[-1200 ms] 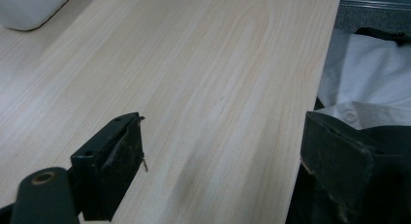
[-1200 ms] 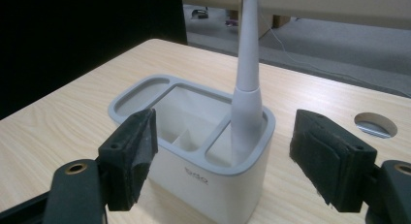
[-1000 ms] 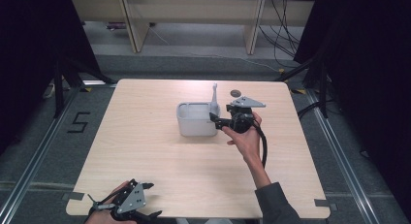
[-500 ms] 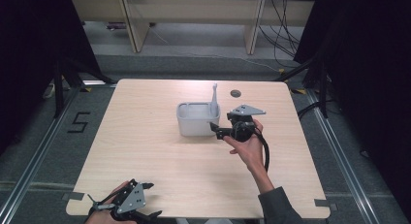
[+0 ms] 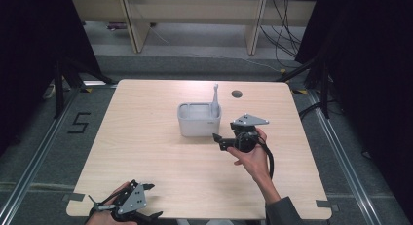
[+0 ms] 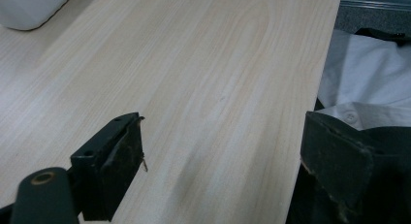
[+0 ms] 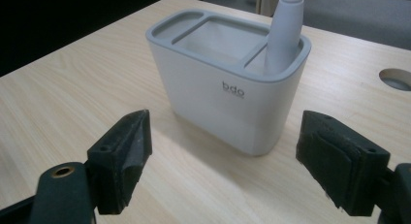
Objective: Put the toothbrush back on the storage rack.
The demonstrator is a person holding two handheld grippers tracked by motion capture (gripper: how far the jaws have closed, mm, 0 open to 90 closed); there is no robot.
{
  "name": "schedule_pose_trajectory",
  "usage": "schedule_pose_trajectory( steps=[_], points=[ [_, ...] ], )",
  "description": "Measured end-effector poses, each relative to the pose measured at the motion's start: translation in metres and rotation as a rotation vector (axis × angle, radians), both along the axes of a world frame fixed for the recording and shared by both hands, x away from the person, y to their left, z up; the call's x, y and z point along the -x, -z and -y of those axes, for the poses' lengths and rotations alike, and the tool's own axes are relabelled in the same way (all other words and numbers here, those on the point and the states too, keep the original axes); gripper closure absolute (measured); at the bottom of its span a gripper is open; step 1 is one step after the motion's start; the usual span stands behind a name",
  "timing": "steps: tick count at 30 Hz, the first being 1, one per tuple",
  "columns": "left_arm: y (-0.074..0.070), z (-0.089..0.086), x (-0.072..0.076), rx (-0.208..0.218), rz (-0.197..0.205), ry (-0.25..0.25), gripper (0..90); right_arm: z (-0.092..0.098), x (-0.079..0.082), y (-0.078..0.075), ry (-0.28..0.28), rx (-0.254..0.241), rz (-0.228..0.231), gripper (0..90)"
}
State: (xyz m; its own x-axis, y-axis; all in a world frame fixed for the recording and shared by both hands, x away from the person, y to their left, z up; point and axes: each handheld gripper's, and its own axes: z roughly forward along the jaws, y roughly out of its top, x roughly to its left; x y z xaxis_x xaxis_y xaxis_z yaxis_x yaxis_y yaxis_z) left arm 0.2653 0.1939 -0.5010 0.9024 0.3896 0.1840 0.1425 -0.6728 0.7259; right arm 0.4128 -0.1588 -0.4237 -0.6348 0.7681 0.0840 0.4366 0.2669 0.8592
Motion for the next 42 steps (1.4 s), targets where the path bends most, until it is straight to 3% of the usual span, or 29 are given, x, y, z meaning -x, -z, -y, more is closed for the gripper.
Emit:
schedule_pose_trajectory(
  steps=[3,5,8,9,10,13,14,16,17,18,22,26,27,28,31,33,34,36,39,40,41,42],
  points=[
    [0.001,0.001,0.001,0.027,-0.018,-0.008,14.8,0.002,0.004,0.004,-0.013,0.005,0.002,20.7],
    [0.0,0.0,0.0,0.01,-0.001,-0.001,14.8,0.002,0.007,0.007,-0.006,-0.002,-0.013,20.7],
    [-0.001,0.0,0.0,0.007,-0.019,0.001,14.8,0.004,0.011,0.011,-0.009,0.024,-0.022,20.7],
    [-0.001,0.0,0.0,0.008,-0.017,0.001,14.8,0.003,0.013,0.014,-0.001,0.008,-0.027,20.6],
    [-0.001,0.0,0.0,0.001,-0.011,0.006,14.8,0.005,0.011,0.015,-0.027,0.026,-0.004,20.6],
    [0.001,0.0,0.001,0.021,-0.008,-0.005,14.8,0.007,0.017,0.017,-0.011,0.028,-0.035,20.5],
    [-0.001,0.0,0.001,0.007,-0.017,-0.005,14.8,0.009,0.017,0.018,-0.023,0.042,-0.018,20.6],
    [0.0,0.001,0.001,0.014,-0.009,-0.006,14.8,0.01,0.02,0.019,-0.013,0.042,-0.03,20.2],
    [0.001,0.001,0.001,0.017,-0.011,-0.005,14.8,0.009,0.022,0.021,-0.009,0.019,-0.043,20.2],
    [0.0,0.0,0.001,0.015,-0.012,-0.004,14.9,0.011,0.022,0.021,-0.024,0.041,-0.024,20.2],
    [0.001,0.0,0.001,0.022,-0.005,-0.005,14.8,0.011,0.029,0.025,-0.023,0.02,-0.065,20.0],
    [-0.001,0.0,0.0,0.005,-0.018,-0.002,14.8,0.013,0.033,0.029,-0.044,0.036,-0.05,19.7],
    [0.0,0.0,0.001,0.018,-0.007,-0.006,14.8,0.013,0.036,0.029,-0.024,0.024,-0.068,19.7],
    [0.0,0.0,0.001,0.012,-0.007,-0.007,14.9,0.015,0.036,0.03,-0.044,0.046,-0.053,19.8],
    [-0.001,0.0,0.001,0.007,-0.017,-0.005,14.8,0.015,0.042,0.032,-0.026,0.036,-0.091,19.8],
    [0.0,0.0,0.001,0.018,-0.009,-0.004,14.8,0.017,0.043,0.035,-0.045,0.053,-0.077,19.8],
    [0.001,0.0,0.001,0.021,-0.006,-0.008,14.8,0.017,0.044,0.037,-0.039,0.036,-0.083,19.8],
    [-0.001,0.0,0.001,0.002,-0.017,-0.008,14.8,0.018,0.048,0.039,-0.036,0.05,-0.095,19.8],
    [0.001,0.0,0.001,0.021,-0.006,-0.009,14.8,0.02,0.051,0.041,-0.041,0.057,-0.106,19.9],
    [0.0,0.0,0.001,0.01,-0.013,-0.01,14.8,0.019,0.052,0.043,-0.045,0.038,-0.111,20.0],
    [-0.001,0.0,0.001,0.003,-0.017,-0.009,14.8,0.021,0.053,0.043,-0.051,0.065,-0.093,19.9],
    [-0.001,0.0,0.001,0.007,-0.014,-0.01,14.8,0.02,0.055,0.044,-0.045,0.058,-0.111,20.0]
  ],
)
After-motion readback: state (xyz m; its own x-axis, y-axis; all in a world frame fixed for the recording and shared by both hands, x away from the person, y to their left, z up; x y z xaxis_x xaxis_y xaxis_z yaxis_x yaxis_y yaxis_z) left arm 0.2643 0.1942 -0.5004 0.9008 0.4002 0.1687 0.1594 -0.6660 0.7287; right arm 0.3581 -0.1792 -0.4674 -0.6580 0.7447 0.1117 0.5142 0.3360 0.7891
